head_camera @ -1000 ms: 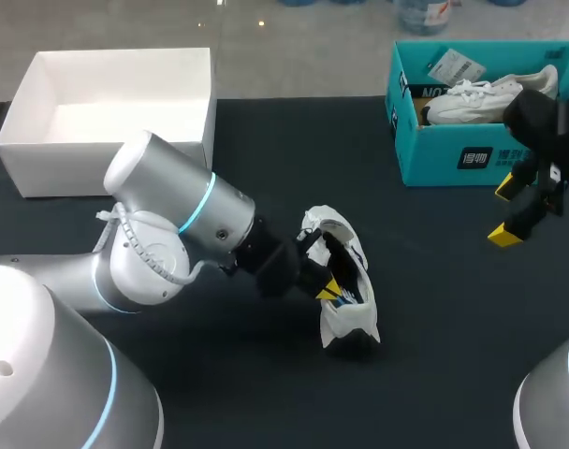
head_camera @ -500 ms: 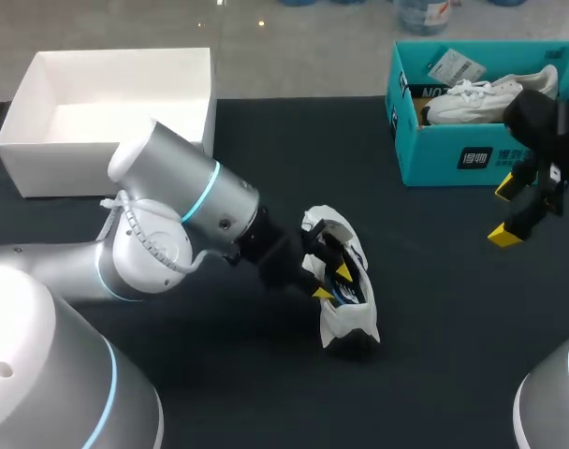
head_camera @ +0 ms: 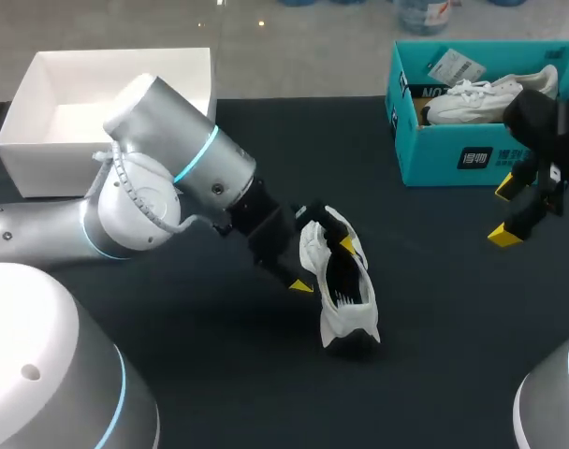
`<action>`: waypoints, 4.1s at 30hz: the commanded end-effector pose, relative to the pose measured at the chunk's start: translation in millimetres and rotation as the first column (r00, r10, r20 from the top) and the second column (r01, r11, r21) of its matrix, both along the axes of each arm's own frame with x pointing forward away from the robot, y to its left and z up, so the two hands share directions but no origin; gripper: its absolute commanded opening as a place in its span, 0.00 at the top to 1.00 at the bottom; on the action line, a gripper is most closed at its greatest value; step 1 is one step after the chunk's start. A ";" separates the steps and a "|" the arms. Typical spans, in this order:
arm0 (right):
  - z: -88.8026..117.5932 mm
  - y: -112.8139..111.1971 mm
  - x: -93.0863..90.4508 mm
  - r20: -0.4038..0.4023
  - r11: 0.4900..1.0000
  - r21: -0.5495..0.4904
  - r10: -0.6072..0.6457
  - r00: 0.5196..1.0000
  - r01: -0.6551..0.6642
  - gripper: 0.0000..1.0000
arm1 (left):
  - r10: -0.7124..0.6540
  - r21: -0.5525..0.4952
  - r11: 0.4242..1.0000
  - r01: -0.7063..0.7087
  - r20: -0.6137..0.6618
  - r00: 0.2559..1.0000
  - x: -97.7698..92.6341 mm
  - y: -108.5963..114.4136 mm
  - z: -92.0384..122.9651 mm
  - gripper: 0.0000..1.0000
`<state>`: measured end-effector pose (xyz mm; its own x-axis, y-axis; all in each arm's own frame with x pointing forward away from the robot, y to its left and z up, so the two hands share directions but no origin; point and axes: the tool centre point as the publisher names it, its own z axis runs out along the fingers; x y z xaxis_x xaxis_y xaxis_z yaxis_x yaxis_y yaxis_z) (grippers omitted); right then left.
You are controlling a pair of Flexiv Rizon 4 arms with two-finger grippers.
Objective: Take the shoe out of the shoebox, open the shoe tongue, remove and reinsert the insole, then place the shoe into the shoebox
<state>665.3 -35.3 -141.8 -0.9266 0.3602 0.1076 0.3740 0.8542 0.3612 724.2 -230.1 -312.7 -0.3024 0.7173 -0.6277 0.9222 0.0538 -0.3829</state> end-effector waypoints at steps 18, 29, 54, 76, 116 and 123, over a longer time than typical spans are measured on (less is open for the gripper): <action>-0.7 0.4 1.9 -0.003 1.000 -0.002 0.001 1.000 -0.001 0.00 | -0.039 0.191 0.981 0.033 0.024 0.999 -8.2 5.5 12.7 0.00; -0.7 0.4 1.9 -0.003 1.000 -0.002 0.001 1.000 -0.001 0.00 | -0.039 0.276 0.961 -0.004 0.152 0.988 -13.1 -8.5 12.2 0.00; -0.7 0.4 1.9 -0.003 1.000 -0.002 0.001 1.000 -0.001 0.00 | -0.095 0.410 0.912 0.013 0.179 0.979 -14.3 -23.5 -39.9 1.00; -0.7 0.4 1.9 -0.003 1.000 -0.002 0.001 1.000 -0.001 0.00 | -0.167 0.563 0.826 0.031 0.191 0.967 -7.5 -36.5 -99.1 1.00; -0.7 0.4 1.9 -0.003 1.000 -0.002 0.001 1.000 -0.001 0.00 | -0.235 0.611 0.791 0.026 0.264 0.936 -9.7 -34.9 -95.3 1.00; -0.7 0.4 1.9 -0.003 1.000 -0.002 0.001 1.000 -0.001 0.00 | -0.228 0.593 0.805 -0.011 0.327 0.917 0.5 -32.9 -74.7 1.00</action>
